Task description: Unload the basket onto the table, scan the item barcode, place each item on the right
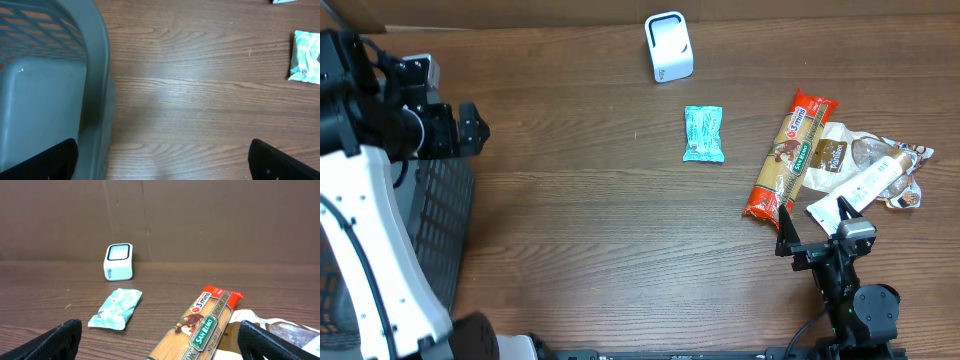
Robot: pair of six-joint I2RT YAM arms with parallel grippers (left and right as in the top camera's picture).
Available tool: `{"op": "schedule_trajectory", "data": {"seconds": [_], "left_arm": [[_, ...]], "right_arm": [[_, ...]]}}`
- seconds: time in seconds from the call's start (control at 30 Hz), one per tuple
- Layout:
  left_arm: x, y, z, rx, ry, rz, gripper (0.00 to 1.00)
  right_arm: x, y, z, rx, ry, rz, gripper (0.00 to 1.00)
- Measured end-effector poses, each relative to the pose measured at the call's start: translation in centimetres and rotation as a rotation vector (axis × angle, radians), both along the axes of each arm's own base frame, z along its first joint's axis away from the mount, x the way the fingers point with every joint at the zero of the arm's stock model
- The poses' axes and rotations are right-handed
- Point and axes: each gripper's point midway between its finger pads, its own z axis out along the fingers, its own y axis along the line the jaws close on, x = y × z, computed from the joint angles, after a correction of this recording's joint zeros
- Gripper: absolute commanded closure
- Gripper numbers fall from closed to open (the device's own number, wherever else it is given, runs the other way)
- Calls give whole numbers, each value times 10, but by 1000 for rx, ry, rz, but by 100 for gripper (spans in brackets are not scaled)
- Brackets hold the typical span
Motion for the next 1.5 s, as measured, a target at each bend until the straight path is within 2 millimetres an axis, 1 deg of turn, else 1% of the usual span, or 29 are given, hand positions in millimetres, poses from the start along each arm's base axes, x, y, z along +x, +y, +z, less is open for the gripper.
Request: {"op": "schedule_trajectory", "data": {"seconds": [0.1, 0.17, 0.23, 0.3, 0.37, 0.5, 0.63, 0.67, 0.7, 0.77, 0.83, 0.93, 1.1, 1.27, 1.4, 1.5], "left_arm": [[-16, -8, 0, 19, -55, -7, 1], [-34, -19, -6, 29, -82, -22, 0], [-57, -33, -19, 30, -82, -42, 1], [-84, -45, -39, 38, -70, -58, 0], [-97, -49, -54, 62, -101, -67, 0], [-90, -57, -64, 134, -314, -108, 0], [-79, -72, -62, 193, -617, -165, 0], [-79, -74, -63, 197, -646, -171, 1], [-75, -75, -60, 211, -728, -176, 0], [-73, -78, -62, 227, -831, -185, 0], [-71, -81, -68, 241, -921, -194, 0], [-71, -83, -81, 262, -1010, -205, 1], [-75, -86, -104, 309, -1073, -236, 1], [-77, -87, -123, 358, -1077, -268, 0], [-77, -86, -140, 379, -1046, -288, 0], [-77, -86, -142, 378, -1045, -287, 0]], "right_arm": [[0, 0, 0, 0, 0, 0, 0], [0, 0, 0, 0, 1, 0, 0], [0, 0, 0, 0, 1, 0, 0], [0, 0, 0, 1, 1, 0, 0], [0, 0, 0, 1, 1, 0, 0], [0, 0, 0, 0, 0, 0, 0], [0, 0, 0, 0, 2, 0, 0], [0, 0, 0, 0, 0, 0, 0], [0, 0, 0, 1, 1, 0, 0], [0, 0, 0, 1, 1, 0, 0], [0, 0, 0, 1, 1, 0, 0], [0, 0, 0, 1, 1, 0, 0], [0, 0, 0, 0, 2, 0, 0], [0, 0, 0, 1, 1, 0, 0], [0, 0, 0, 1, 1, 0, 0], [0, 0, 0, 1, 1, 0, 0]]}}
